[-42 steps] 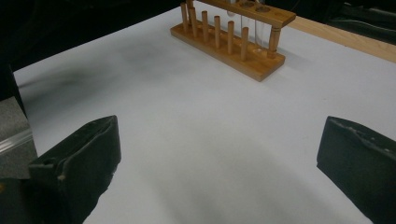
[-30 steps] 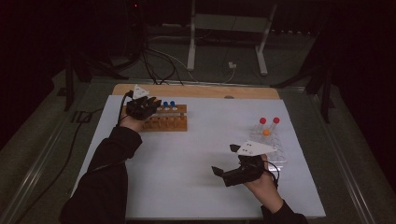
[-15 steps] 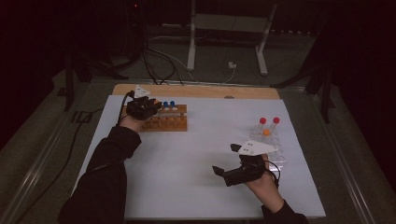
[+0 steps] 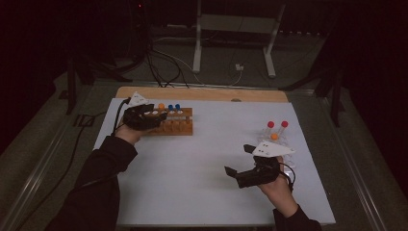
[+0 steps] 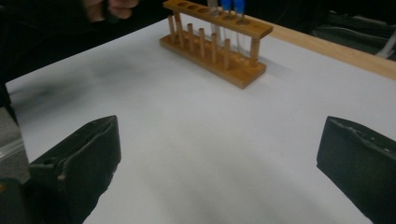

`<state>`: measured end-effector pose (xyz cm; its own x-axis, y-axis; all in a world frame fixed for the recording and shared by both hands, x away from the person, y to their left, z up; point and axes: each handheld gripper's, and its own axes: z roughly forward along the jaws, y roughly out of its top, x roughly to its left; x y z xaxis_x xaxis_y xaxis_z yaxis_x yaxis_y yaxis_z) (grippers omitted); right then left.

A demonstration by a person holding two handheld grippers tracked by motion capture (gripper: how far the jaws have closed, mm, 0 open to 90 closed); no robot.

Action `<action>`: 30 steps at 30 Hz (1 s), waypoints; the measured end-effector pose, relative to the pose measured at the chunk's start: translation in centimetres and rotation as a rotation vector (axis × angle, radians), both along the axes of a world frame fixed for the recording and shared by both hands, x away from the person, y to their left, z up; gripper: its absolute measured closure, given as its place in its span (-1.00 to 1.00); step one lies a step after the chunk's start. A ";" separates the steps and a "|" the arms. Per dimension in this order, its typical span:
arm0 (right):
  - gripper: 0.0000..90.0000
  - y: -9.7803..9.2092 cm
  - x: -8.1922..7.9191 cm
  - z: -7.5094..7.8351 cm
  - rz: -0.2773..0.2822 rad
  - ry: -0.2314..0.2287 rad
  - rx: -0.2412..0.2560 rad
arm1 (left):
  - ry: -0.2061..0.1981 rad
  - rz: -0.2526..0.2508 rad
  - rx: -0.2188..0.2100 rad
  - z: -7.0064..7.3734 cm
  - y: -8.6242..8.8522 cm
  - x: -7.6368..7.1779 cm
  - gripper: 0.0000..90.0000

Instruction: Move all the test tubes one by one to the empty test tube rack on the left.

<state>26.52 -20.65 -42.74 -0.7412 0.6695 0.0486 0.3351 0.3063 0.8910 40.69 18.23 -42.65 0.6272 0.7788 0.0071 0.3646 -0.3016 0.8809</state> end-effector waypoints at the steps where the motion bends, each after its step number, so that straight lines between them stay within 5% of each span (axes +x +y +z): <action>1: -1.00 -0.2 0.1 0.1 -0.004 -0.005 0.000 | 0.009 -0.018 -0.010 0.0 0.0 -0.5 -0.48; 6: -1.00 -1.3 0.5 0.7 -0.040 -0.024 0.004 | 0.032 -0.122 -0.031 0.1 -0.1 -3.0 -0.81; 14: -1.00 -4.5 1.4 1.2 -0.147 -0.049 -0.014 | 0.053 -0.238 -0.031 -0.6 -0.6 -6.8 -0.96; 25: -1.00 -8.4 2.8 0.4 -0.292 -0.023 -0.051 | 0.039 -0.315 -0.083 -2.1 -0.8 -10.2 -0.96; 30: -1.00 -9.6 3.3 -0.6 -0.329 0.009 -0.070 | 0.046 -0.324 -0.069 -2.7 -0.9 -10.7 -0.96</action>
<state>29.83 -30.29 -43.30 -0.4849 0.8746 -0.0009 0.4335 0.2413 0.8682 30.02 17.31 -45.37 0.8408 0.5365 -0.0727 0.2993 -0.3486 0.8882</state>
